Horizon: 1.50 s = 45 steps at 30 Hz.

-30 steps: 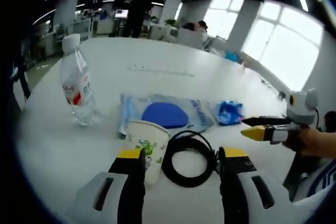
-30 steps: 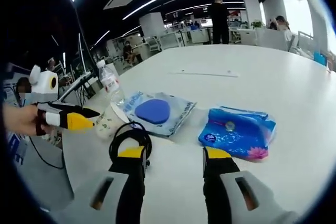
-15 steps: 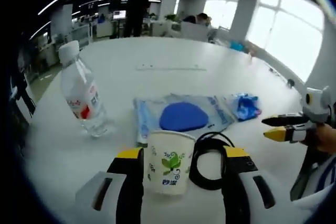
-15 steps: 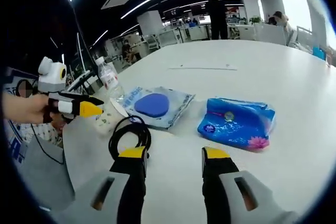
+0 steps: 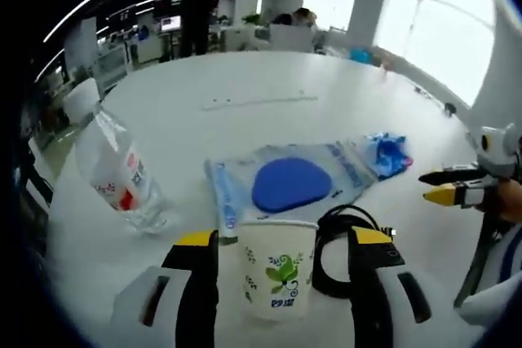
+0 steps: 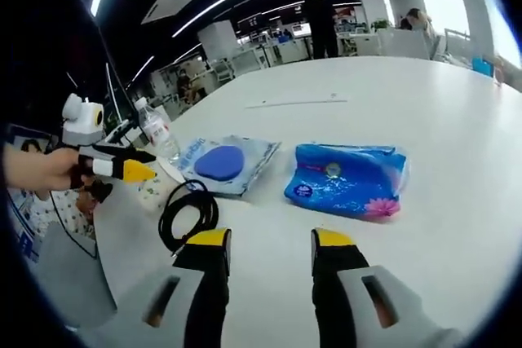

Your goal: Arrange the tabletop items into an orderly group along one side of the table until the central work area is clear of visible clutter.

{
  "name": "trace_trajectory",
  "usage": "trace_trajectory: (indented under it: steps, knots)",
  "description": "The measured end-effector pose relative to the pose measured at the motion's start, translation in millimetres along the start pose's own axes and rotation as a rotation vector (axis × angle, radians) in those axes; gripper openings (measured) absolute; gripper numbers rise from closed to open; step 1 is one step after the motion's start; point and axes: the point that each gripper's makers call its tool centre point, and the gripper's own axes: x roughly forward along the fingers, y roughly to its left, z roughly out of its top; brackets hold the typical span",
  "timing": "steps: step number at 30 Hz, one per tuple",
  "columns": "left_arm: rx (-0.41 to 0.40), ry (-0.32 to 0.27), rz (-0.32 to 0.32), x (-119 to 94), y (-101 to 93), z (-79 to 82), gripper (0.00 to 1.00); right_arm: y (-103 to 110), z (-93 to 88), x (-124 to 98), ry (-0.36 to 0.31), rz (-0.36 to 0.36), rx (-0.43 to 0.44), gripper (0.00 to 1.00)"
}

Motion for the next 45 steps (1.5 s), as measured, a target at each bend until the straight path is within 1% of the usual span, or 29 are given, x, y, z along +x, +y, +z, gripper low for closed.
trace_trajectory:
  steps: [4, 9, 12, 16, 19, 21, 23, 27, 30, 31, 33, 34, 35, 36, 37, 38, 40, 45]
  knots:
    - [-0.005, 0.025, -0.009, 4.5, -2.2, -0.9, 0.59, 1.7, -0.9, 1.9, 0.0, 0.002, 0.007, 0.37]
    - [-0.02, 0.06, -0.016, 10.6, -2.8, -7.0, 0.57, 0.8, -1.6, 1.1, -0.001, -0.001, 0.015, 0.37]
    - [-0.016, 0.07, -0.016, 11.7, -3.0, -9.5, 0.55, -2.1, -0.6, -0.9, -0.012, -0.003, 0.035, 0.36]
    - [-0.006, 0.105, -0.006, 12.4, 0.0, -17.9, 0.47, -4.4, -1.3, -2.1, -0.012, -0.012, 0.041, 0.36]
    - [-0.017, 0.134, 0.011, 10.9, 4.4, -25.8, 0.43, -4.8, -2.6, -2.3, -0.011, -0.011, 0.042, 0.36]
    - [-0.019, 0.137, 0.013, 10.0, 5.9, -29.0, 0.38, -4.8, -4.5, -2.6, -0.007, -0.013, 0.046, 0.36]
    - [-0.023, 0.143, 0.017, 9.3, 7.9, -31.9, 0.38, -4.4, -5.1, -3.1, -0.006, -0.014, 0.048, 0.35]
    - [-0.053, 0.128, 0.014, 5.3, 8.7, -30.4, 0.35, -3.8, -5.9, -2.9, -0.002, -0.013, 0.046, 0.35]
    - [-0.036, 0.093, 0.025, 0.8, 10.8, -25.3, 0.33, -3.2, -2.6, -2.5, -0.01, -0.012, 0.055, 0.35]
    - [-0.028, 0.072, 0.029, -0.7, 11.8, -22.1, 0.33, -2.7, -1.3, -2.0, -0.01, -0.011, 0.055, 0.35]
    - [-0.014, -0.022, 0.019, -6.6, 11.2, -7.1, 0.33, 1.2, 3.4, -2.0, -0.017, -0.005, 0.049, 0.35]
    - [0.001, -0.075, 0.022, -12.8, 11.6, 1.2, 0.33, 3.4, 5.9, -1.9, -0.019, -0.001, 0.047, 0.35]
    - [0.005, -0.092, 0.026, -16.8, 12.4, 3.0, 0.33, 4.8, 7.8, -1.7, -0.022, 0.001, 0.045, 0.35]
    - [-0.011, -0.148, -0.009, -22.0, 7.9, 9.8, 0.33, 5.6, 9.9, -0.5, -0.026, 0.003, 0.042, 0.35]
    - [-0.024, -0.2, -0.008, -26.2, 7.9, 16.4, 0.33, 6.7, 11.0, 0.5, -0.027, 0.005, 0.041, 0.34]
    - [-0.003, -0.223, 0.005, -32.6, 9.8, 18.1, 0.33, 9.0, 12.1, 2.1, -0.026, 0.009, 0.038, 0.34]
    - [0.005, -0.228, 0.003, -38.4, 9.7, 15.4, 0.33, 13.4, 13.2, 3.9, -0.022, 0.015, 0.028, 0.34]
    - [-0.02, -0.232, 0.021, -42.6, 22.1, 6.3, 0.33, 24.0, 16.1, 7.3, -0.016, 0.031, 0.007, 0.34]
